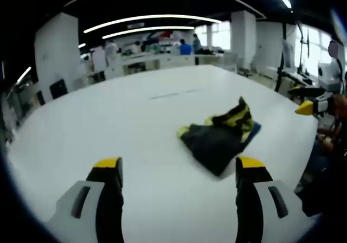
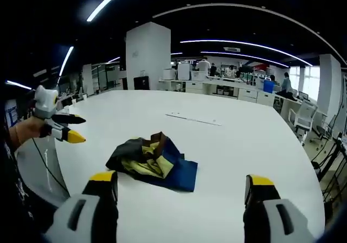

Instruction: Fold the garment on the visible template until the final outline fits inside the template.

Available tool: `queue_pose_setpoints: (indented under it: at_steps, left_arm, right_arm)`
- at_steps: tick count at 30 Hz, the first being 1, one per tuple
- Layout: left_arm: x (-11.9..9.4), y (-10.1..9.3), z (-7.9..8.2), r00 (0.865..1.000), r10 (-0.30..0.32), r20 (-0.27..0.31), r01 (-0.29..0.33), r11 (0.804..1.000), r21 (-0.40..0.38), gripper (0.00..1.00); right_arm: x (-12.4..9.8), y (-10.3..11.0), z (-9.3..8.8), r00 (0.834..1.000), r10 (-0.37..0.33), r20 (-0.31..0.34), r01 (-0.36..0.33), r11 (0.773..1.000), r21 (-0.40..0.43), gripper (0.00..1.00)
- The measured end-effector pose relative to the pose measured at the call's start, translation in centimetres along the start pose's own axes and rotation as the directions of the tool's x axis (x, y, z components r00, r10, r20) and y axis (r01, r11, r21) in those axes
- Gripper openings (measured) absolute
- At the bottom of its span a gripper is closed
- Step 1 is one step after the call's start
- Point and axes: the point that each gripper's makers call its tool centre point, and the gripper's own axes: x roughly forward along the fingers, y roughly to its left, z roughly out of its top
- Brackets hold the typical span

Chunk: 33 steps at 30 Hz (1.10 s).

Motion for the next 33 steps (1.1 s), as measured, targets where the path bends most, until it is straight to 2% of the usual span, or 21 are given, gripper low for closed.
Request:
queue_pose_setpoints:
  at_steps: [24,33]
  left_arm:
    - [-0.20,0.29,-0.59,1.000,-0.008,-0.008,0.008,1.000,-0.005,0.79]
    - [0.32,-0.01,-0.35,1.000,-0.020,-0.004,0.020,0.999,0.038,0.78]
  right_arm:
    - [0.07,0.38,-0.03,1.000,0.006,0.006,-0.006,1.000,0.002,0.96]
    - [0.53,0.20,-0.21,1.000,0.020,0.012,-0.020,1.000,-0.007,0.94]
